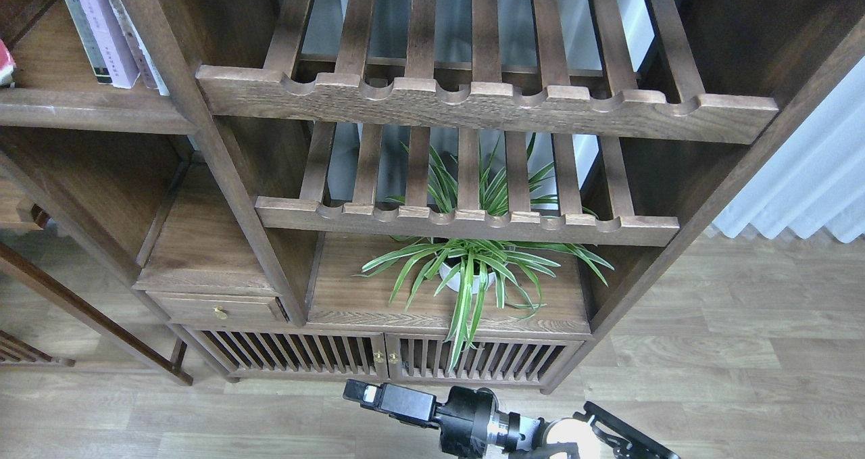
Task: Organize books on shelf
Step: 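Place the red book on the side shelf with the left gripper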
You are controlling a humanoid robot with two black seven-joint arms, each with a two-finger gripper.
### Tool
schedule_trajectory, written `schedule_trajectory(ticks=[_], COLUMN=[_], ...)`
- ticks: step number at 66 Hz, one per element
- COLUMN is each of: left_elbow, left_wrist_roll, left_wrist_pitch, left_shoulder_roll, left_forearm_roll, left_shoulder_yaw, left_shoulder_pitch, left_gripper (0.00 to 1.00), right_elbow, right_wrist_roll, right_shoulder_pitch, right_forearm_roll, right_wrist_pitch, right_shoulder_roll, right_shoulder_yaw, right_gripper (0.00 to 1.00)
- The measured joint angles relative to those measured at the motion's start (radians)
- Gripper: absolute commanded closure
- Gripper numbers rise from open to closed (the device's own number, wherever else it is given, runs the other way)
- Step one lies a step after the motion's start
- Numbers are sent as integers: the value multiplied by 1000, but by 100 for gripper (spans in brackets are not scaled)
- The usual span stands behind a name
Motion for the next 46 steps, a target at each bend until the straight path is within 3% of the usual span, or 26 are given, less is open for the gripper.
schedule_trajectory(ticks=[14, 27, 28, 34, 46], left_elbow=[4, 51, 72, 96, 163], left_wrist_roll=[-2, -2, -1, 0, 17], left_wrist_pitch=[0, 0, 0, 0, 0], left_shoulder_roll=[69, 104, 108, 113, 112], left_forearm_roll=[2, 3, 3, 3, 4], left_shoulder_yaw=[199, 533, 634, 785, 1004], left_shoulder_pitch=[-237, -575, -677, -833, -1056], left_gripper=[91, 91, 91, 91, 91], right_elbow=[1, 2, 2, 4, 5], right_wrist_roll=[0, 0, 0, 1, 1], right_shoulder_pitch=[-3, -6, -6, -8, -10], right_forearm_roll=[0, 0, 0, 0, 0], right_wrist_pitch=[0, 0, 0, 0, 0], right_shoulder_roll=[0, 0, 0, 0, 0], right_shoulder_yaw=[0, 0, 0, 0, 0], right_gripper=[0, 0, 0, 0, 0])
